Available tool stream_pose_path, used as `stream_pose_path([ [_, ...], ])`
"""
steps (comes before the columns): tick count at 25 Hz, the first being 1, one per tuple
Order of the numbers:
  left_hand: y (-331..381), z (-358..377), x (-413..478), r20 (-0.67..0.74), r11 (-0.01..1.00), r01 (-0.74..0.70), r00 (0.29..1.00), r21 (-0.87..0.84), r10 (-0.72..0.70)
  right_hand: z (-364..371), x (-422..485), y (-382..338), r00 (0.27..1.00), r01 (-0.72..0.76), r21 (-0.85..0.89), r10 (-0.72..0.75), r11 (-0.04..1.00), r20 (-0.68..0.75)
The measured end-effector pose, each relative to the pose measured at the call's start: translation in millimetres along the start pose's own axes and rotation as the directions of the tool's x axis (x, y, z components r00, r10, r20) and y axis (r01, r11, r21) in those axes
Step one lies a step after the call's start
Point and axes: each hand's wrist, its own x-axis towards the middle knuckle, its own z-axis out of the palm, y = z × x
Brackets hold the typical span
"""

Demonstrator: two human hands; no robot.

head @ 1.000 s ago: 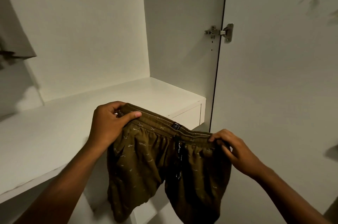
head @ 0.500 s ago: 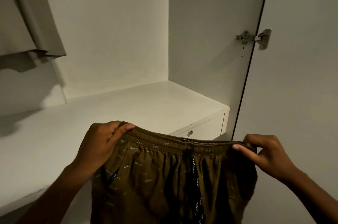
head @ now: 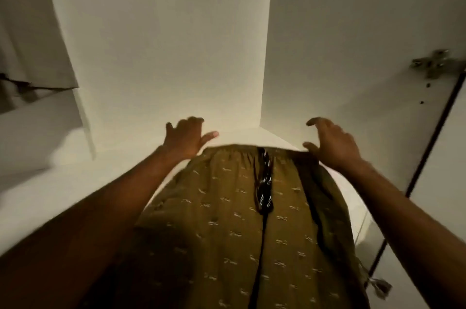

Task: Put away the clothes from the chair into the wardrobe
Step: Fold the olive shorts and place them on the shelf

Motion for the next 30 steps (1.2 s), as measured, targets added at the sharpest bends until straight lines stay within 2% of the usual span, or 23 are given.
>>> stream_pose_path([
  [2,-2,58,-5,0.282,0.994,-0.099,0.953,-0.045,0.108,61,-14,-7,0.978,0.029,0.019,-0.032,0.999,0.208],
  [3,-8,82,-7,0.360,0.990,-0.106,0.924,-0.092,0.132,85,-20,-9,0.939,0.040,0.025,-0.046,0.999,0.340],
  [4,-15,101,-4,0.383,0.985,-0.110,0.911,-0.132,0.153,104,-20,-7,0.904,0.044,0.026,-0.051,0.999,0.426],
  [5,-23,112,6,0.375,0.982,-0.109,0.913,-0.155,0.161,117,-14,-3,0.891,0.038,0.037,-0.051,0.999,0.451],
  [9,-48,132,72,0.363,0.964,-0.168,0.902,-0.204,0.234,137,34,15,0.894,0.055,0.036,-0.066,0.998,0.444],
  [15,-66,155,165,0.338,0.893,-0.297,0.847,-0.337,0.409,169,99,32,0.922,0.017,-0.053,0.005,0.998,0.387],
  [25,-63,167,213,0.322,0.819,-0.438,0.766,-0.371,0.556,167,103,40,0.914,0.027,-0.015,-0.019,1.000,0.406],
  [27,-61,167,208,0.272,0.824,-0.514,0.779,-0.237,0.564,164,102,42,0.940,0.029,0.060,-0.048,0.998,0.337],
  [29,-54,156,202,0.227,0.876,-0.479,0.860,0.049,0.457,159,100,44,0.986,-0.037,0.203,0.002,0.978,0.167],
  [30,-45,142,196,0.216,0.837,-0.468,0.881,0.282,0.420,156,100,45,0.993,-0.105,0.272,0.088,0.957,0.074],
])
